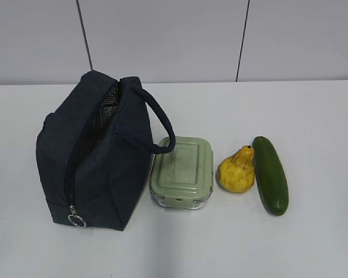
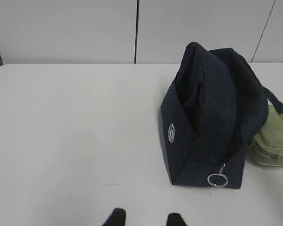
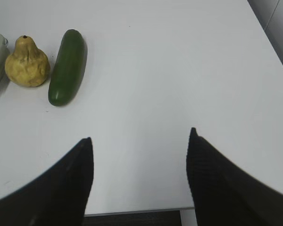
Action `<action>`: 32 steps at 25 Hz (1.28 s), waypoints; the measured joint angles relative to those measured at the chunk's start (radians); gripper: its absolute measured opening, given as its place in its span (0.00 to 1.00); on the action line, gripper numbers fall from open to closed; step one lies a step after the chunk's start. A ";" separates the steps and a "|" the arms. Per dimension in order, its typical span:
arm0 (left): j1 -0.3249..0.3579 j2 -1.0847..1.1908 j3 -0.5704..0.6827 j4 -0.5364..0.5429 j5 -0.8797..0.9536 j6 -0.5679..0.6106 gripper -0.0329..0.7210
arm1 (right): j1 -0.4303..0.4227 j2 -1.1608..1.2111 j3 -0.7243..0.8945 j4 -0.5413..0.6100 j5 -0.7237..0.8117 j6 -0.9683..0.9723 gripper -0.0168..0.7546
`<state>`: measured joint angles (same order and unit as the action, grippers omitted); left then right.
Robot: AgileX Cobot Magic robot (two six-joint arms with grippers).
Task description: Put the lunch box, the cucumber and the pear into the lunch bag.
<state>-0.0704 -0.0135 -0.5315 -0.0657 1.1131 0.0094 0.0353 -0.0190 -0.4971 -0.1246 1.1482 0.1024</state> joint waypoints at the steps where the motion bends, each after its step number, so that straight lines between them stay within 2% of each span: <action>1: 0.000 0.000 0.000 0.000 0.000 0.000 0.26 | 0.000 0.000 0.000 0.000 0.000 0.000 0.65; 15: 0.000 0.001 -0.001 -0.025 -0.005 0.000 0.26 | 0.000 0.000 0.000 0.006 0.000 0.000 0.65; 19: 0.000 0.086 -0.020 -0.099 -0.012 0.012 0.30 | 0.000 0.064 -0.008 0.055 -0.011 -0.007 0.65; 22: 0.000 0.217 -0.031 -0.167 -0.048 0.053 0.37 | 0.000 0.188 -0.008 0.110 -0.053 -0.019 0.65; 25: 0.000 0.362 -0.041 -0.266 -0.108 0.120 0.41 | 0.000 0.285 -0.010 0.144 -0.120 -0.021 0.65; 32: 0.000 0.642 -0.088 -0.445 -0.251 0.328 0.42 | 0.000 0.507 -0.019 0.217 -0.249 -0.054 0.65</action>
<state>-0.0704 0.6289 -0.6194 -0.5110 0.8623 0.3370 0.0353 0.4882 -0.5157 0.0925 0.8993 0.0488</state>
